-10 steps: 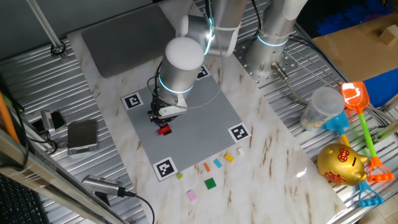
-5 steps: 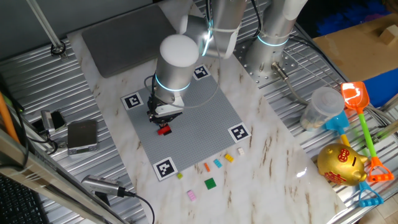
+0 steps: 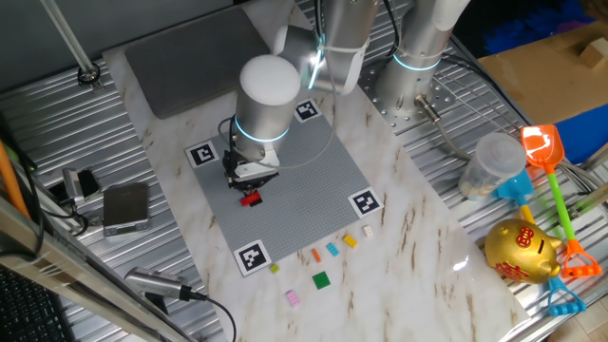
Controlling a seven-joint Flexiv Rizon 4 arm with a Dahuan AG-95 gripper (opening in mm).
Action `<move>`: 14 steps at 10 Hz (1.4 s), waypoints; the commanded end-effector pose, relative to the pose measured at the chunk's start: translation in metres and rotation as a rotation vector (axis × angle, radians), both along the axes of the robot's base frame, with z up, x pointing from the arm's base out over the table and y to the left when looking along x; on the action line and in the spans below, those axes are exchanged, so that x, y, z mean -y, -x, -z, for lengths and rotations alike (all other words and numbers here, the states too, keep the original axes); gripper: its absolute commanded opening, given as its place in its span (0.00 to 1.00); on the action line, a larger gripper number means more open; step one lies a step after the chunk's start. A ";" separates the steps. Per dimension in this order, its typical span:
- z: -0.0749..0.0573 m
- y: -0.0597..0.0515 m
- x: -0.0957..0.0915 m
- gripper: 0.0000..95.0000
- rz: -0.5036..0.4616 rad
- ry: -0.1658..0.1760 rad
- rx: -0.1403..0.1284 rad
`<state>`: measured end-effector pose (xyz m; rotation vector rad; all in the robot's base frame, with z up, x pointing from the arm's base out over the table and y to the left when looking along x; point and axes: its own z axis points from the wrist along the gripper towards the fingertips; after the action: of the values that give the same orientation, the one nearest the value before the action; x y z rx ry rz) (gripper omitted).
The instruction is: Build with small Lego blocks
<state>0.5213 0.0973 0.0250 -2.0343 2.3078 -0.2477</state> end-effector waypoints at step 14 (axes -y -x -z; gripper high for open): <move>-0.008 -0.008 0.001 0.00 -0.014 0.009 0.015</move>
<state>0.5314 0.0967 0.0307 -2.0421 2.2838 -0.2787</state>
